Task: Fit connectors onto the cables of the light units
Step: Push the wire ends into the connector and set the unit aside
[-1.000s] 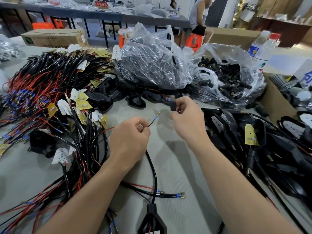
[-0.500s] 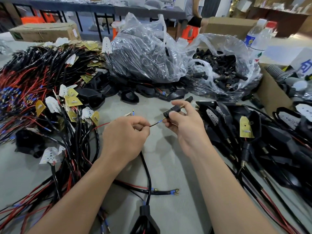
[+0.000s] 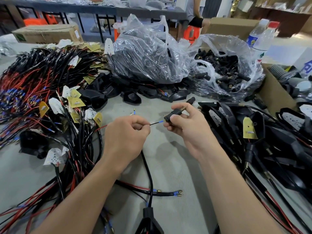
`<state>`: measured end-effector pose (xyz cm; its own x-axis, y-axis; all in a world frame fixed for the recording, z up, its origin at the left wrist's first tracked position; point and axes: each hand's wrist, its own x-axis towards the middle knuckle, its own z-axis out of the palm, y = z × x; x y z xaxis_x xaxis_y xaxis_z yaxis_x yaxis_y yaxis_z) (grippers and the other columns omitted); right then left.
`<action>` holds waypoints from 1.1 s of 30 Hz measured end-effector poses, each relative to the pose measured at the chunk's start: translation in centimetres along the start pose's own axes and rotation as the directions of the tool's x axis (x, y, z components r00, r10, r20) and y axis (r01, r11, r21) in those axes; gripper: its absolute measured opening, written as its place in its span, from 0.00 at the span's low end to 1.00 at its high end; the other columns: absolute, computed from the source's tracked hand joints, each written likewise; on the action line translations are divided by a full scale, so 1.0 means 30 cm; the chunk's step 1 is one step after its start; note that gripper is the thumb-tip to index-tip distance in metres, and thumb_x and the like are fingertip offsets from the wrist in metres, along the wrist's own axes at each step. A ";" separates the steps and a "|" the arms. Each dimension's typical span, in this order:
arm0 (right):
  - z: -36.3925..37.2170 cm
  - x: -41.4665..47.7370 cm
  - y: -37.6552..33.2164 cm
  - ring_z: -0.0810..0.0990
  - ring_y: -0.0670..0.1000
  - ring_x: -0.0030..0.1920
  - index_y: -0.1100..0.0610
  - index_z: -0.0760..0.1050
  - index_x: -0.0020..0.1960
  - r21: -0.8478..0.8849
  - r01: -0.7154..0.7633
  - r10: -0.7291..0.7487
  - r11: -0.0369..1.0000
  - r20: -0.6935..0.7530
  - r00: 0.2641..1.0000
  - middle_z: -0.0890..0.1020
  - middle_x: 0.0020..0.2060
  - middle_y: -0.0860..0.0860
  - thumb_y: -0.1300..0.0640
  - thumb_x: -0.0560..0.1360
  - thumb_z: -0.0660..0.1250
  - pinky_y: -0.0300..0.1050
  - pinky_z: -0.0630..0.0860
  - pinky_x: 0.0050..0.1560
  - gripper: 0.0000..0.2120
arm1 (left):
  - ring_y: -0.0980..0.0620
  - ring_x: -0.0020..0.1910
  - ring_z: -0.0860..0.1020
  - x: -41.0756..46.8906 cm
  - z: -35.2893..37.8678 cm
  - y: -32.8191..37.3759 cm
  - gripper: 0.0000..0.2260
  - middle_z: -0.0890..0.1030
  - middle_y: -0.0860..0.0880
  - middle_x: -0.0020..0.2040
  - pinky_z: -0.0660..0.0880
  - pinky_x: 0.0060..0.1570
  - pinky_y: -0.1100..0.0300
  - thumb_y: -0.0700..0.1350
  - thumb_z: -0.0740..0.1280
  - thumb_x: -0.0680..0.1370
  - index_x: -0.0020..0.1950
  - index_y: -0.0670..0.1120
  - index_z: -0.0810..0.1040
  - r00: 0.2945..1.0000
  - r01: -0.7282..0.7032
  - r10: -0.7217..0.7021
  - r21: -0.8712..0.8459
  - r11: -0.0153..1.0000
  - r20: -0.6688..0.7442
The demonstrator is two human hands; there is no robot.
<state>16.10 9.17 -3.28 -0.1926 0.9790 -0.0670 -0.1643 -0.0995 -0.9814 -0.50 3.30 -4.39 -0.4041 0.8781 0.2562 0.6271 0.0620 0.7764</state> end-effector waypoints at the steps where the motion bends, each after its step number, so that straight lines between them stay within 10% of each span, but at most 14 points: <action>1: 0.002 0.001 0.002 0.83 0.55 0.38 0.61 0.75 0.58 0.018 -0.003 0.003 1.000 -0.005 1.000 0.82 0.38 0.58 0.73 0.77 0.64 0.46 0.81 0.45 0.13 | 0.64 0.35 0.80 -0.001 0.001 0.000 0.10 0.82 0.64 0.31 0.71 0.35 0.72 0.46 0.74 0.72 0.34 0.61 0.82 1.000 -0.001 0.001 -0.027 1.000 0.011; 8: 0.061 -0.018 0.028 0.83 0.52 0.35 0.57 0.77 0.52 -0.052 -0.017 0.022 0.999 0.089 0.996 0.81 0.28 0.49 0.73 0.76 0.65 0.43 0.81 0.43 0.13 | 0.65 0.33 0.79 -0.019 0.012 0.009 0.07 0.83 0.66 0.34 0.75 0.36 0.63 0.50 0.77 0.72 0.38 0.61 0.83 0.998 -0.026 0.033 -0.143 0.989 0.045; 14: 0.032 -0.004 0.007 0.82 0.53 0.35 0.59 0.76 0.54 0.130 -0.037 0.037 0.991 0.004 0.999 0.83 0.36 0.56 0.74 0.78 0.64 0.44 0.80 0.42 0.12 | 0.60 0.69 0.68 0.018 -0.004 -0.009 0.06 0.76 0.65 0.66 0.60 0.64 0.61 0.54 0.78 0.67 0.40 0.64 0.84 0.994 -0.006 0.003 0.024 1.000 0.112; 33: 0.033 -0.023 0.008 0.80 0.51 0.33 0.61 0.77 0.51 -0.003 -0.108 0.108 0.994 0.079 0.991 0.86 0.39 0.58 0.72 0.76 0.67 0.40 0.78 0.35 0.08 | 0.60 0.71 0.70 0.011 0.005 -0.004 0.12 0.78 0.63 0.66 0.62 0.72 0.57 0.48 0.80 0.69 0.35 0.66 0.84 0.984 0.009 0.010 -0.105 0.994 0.179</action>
<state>15.24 8.28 -3.29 -0.2850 0.9454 -0.1580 -0.1394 -0.2040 -0.9690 -0.61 3.65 -4.48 -0.2720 0.9495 0.1566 0.5499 0.0198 0.8350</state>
